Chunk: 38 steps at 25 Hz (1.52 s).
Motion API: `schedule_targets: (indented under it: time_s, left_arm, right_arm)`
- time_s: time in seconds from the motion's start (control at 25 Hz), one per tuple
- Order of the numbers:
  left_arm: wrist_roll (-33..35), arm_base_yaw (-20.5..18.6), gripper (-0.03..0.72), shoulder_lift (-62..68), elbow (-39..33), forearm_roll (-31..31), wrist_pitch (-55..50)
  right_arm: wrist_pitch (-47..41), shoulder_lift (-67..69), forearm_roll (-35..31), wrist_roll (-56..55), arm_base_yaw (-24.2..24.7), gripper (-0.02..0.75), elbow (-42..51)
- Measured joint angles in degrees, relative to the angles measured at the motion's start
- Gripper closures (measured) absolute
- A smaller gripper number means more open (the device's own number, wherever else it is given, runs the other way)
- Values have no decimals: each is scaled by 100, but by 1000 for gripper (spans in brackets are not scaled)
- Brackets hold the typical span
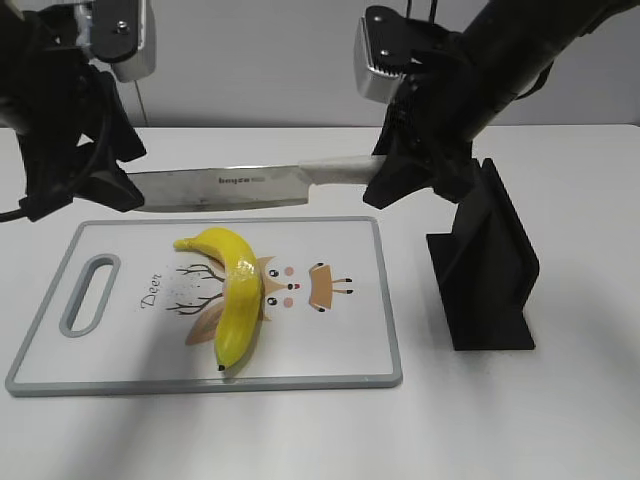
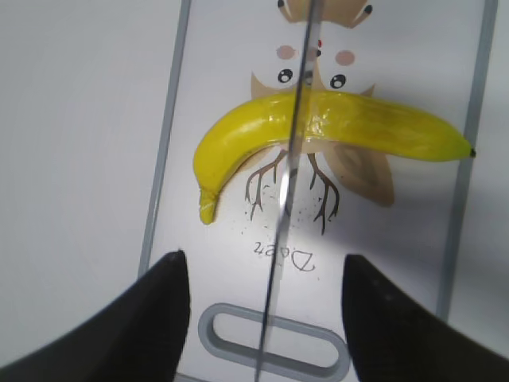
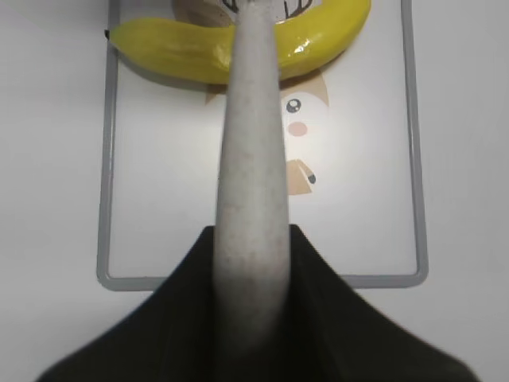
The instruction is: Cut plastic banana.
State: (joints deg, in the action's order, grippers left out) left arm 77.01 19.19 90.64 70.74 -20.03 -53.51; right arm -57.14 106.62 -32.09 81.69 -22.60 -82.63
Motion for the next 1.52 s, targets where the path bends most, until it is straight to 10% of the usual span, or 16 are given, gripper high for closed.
schedule_targets:
  time_s: [0.32,0.68,1.52]
  left_arm:
    - [5,0,156,330,19,20,259]
    - [63,5,658,473,19,14,248]
    - [192,-22,688,2800,204,-206,679]
  right_arm:
    - [0,143,-201,214,0,575,0]
    - [189,154,-333,280,0,575,0]
    - [609,1999,-286,365,39,572,-144]
